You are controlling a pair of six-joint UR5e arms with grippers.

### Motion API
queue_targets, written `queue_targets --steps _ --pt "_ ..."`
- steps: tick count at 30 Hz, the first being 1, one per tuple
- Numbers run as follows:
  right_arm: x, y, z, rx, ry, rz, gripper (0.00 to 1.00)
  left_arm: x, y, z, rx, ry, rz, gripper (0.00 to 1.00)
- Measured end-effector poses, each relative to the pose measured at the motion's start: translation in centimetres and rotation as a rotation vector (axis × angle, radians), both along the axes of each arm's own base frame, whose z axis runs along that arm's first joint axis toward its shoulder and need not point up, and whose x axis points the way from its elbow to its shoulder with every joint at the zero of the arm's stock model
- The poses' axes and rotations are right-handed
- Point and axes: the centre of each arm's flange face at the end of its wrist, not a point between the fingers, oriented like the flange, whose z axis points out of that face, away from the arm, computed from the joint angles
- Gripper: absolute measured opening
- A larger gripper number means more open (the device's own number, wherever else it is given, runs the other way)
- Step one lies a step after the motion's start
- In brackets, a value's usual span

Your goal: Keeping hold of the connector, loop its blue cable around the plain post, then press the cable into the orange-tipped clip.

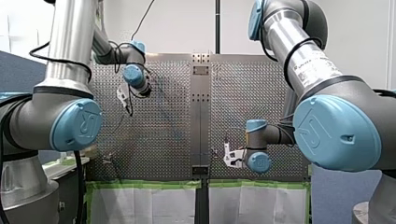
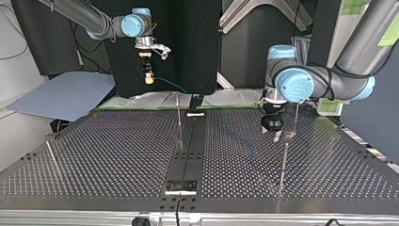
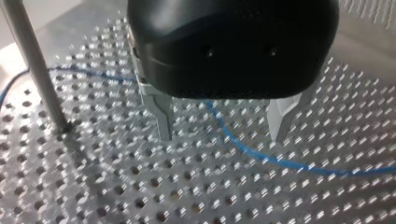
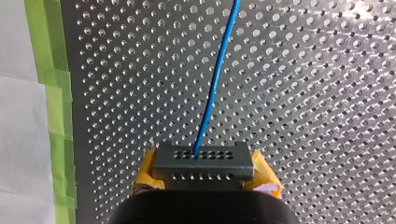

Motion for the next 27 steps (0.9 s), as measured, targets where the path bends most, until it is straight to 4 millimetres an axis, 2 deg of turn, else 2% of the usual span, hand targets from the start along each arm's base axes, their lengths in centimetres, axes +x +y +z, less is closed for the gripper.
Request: queue_targets --steps 7,12,18,27 --pt "0.0 0.0 0.0 0.002 -0.004 0.000 0.00 -3.7 0.7 0.0 0.064 0.064 0.019 1.00" --pt "0.0 0.0 0.0 0.003 -0.004 -0.001 0.00 -5.1 1.4 1.8 0.118 0.071 0.048 1.00" --pt "0.0 0.0 0.0 0.005 -0.003 0.000 0.00 -6.1 1.7 6.2 0.152 0.030 0.058 1.00" --pt "0.0 0.0 0.0 0.004 -0.008 -0.001 0.00 -8.3 2.6 14.1 0.229 -0.050 0.129 1.00"
